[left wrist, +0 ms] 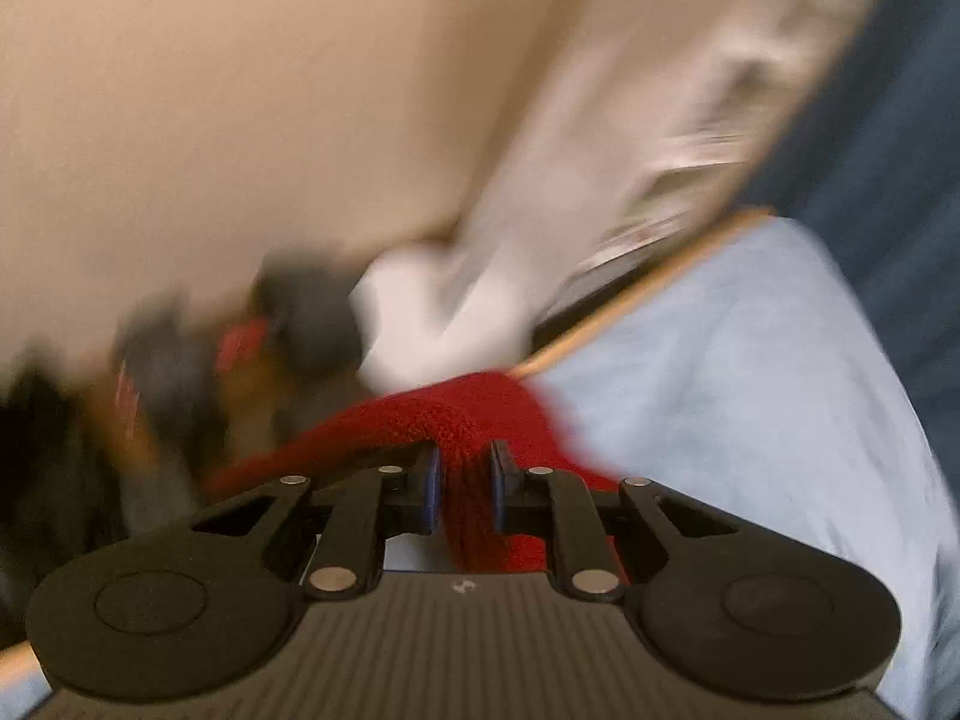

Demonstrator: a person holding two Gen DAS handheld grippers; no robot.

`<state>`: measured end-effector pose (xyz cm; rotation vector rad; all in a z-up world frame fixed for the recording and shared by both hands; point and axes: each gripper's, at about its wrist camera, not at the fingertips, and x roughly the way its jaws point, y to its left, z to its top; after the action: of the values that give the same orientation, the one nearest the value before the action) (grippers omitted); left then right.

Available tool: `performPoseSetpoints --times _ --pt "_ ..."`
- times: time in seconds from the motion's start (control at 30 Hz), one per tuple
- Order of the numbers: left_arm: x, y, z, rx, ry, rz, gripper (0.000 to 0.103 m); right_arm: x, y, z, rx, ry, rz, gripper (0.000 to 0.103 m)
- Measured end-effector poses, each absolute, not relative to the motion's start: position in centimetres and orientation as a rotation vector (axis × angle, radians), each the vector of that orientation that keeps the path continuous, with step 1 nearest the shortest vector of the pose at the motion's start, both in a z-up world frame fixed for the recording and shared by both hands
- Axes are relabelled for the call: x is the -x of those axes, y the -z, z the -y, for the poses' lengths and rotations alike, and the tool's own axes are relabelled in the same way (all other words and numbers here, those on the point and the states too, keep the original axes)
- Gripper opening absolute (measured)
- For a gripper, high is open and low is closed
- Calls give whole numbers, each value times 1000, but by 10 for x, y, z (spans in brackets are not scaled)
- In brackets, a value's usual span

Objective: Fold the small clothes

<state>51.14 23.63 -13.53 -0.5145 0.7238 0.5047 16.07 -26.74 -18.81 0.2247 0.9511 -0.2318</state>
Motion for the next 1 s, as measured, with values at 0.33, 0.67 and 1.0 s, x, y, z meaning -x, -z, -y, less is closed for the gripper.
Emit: performPoseSetpoints --times 0.33,0.67,1.0 --pt "-394 140 75 -214 427 -692 47 -153 179 279 -251 243 -899 83" --pt "-450 130 -17 -241 131 -649 103 -182 186 305 -327 282 -761 83" --pt "-631 196 12 -255 -14 -1004 29 -295 230 339 -443 314 -590 83"
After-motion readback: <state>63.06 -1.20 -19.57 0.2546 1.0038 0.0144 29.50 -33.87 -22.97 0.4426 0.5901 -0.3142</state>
